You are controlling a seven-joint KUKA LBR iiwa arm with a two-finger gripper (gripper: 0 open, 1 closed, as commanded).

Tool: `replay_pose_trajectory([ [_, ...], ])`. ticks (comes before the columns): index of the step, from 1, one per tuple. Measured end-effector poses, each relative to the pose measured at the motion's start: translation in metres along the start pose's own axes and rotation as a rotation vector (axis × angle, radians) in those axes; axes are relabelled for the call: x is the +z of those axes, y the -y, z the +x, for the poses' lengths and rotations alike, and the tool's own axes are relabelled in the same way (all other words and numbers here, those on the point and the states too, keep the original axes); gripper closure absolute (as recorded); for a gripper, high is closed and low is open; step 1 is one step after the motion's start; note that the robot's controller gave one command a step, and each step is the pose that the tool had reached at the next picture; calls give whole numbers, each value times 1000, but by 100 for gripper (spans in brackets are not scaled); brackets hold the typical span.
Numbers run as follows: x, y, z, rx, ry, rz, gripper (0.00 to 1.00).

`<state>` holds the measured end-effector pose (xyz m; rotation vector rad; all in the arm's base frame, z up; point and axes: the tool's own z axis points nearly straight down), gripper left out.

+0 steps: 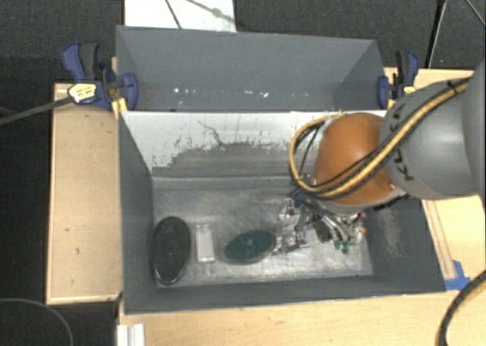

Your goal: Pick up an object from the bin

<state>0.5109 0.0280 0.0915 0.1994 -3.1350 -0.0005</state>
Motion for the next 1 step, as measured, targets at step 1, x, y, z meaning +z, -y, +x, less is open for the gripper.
replay_pose_trajectory([
  [1, -182, -34, 3, -50, 11, 0, 100],
])
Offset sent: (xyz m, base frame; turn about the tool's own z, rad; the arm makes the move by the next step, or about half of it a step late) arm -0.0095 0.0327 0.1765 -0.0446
